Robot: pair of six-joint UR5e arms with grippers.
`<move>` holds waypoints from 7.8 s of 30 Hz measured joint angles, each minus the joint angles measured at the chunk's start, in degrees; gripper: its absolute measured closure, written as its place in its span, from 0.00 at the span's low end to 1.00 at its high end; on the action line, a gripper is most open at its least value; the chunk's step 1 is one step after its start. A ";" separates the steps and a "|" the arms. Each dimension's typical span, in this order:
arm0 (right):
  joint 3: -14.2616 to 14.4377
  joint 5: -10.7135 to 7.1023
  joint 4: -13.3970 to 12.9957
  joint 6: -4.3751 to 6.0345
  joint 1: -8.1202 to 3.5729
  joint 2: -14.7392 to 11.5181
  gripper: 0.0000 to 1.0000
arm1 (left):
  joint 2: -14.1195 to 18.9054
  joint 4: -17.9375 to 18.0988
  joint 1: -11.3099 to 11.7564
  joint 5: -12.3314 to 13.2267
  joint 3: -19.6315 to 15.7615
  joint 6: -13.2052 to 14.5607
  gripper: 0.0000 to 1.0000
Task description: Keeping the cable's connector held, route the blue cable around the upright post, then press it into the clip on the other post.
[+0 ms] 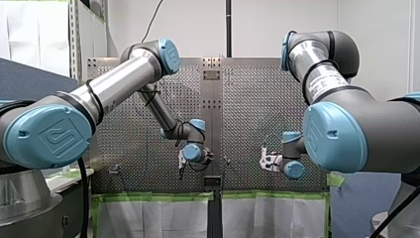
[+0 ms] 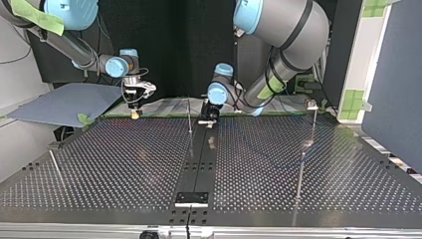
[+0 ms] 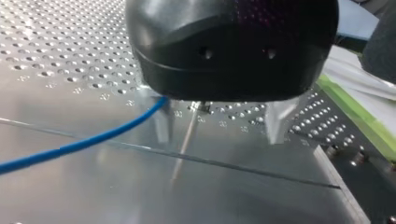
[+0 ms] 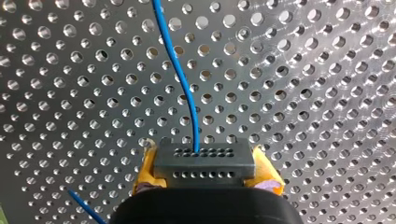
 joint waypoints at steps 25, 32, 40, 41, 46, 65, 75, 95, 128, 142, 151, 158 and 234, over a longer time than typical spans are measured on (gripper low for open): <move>0.01 0.00 1.51 -0.09 -0.22 -0.01 1.00 | 4.11 -11.81 -4.54 -1.45 -1.72 6.22 0.00; 0.01 0.00 1.49 -0.09 -0.26 0.00 1.00 | 4.85 -12.44 -5.53 -0.67 -2.83 6.32 0.00; 0.01 0.00 1.55 -0.06 -0.27 0.00 1.00 | 4.89 -13.42 -8.48 0.30 -3.15 6.32 0.00; 0.00 0.00 1.57 -0.04 -0.27 -0.01 1.00 | 4.89 -13.40 -8.84 0.26 -3.15 6.29 0.00; 0.00 0.00 1.62 -0.01 -0.26 -0.01 1.00 | 4.89 -12.90 -10.04 -0.35 -3.16 5.73 0.00; 0.00 0.00 1.68 0.34 -0.57 0.00 1.00 | 4.88 -11.89 -11.41 -1.71 -3.25 3.99 0.00; 0.00 -0.02 1.71 0.35 -0.60 0.00 1.00 | 4.89 -11.04 -11.44 -2.03 -4.22 3.69 0.00; 0.00 -0.04 1.72 0.40 -0.60 0.00 1.00 | 15.41 0.34 -11.69 -8.79 -15.81 -2.16 0.00; 0.01 -1.02 1.72 0.74 -0.60 0.01 1.00 | 33.42 2.60 -12.45 -18.45 -33.83 -12.50 0.00; 0.00 -1.06 1.80 0.74 -0.66 0.00 1.00 | 41.78 6.02 -11.52 -19.44 -42.19 -16.38 0.00; 0.00 -1.06 1.88 0.72 -0.89 -0.01 1.00 | 46.84 11.04 -11.44 -20.87 -47.26 -18.76 0.00; 0.01 -1.09 2.19 0.60 -1.31 -0.01 1.00 | 50.66 14.87 -11.75 -21.99 -51.07 -18.19 0.00; 0.01 -1.50 2.86 0.00 -1.39 0.08 1.00 | 54.38 22.00 -11.25 -21.37 -58.20 -15.93 0.00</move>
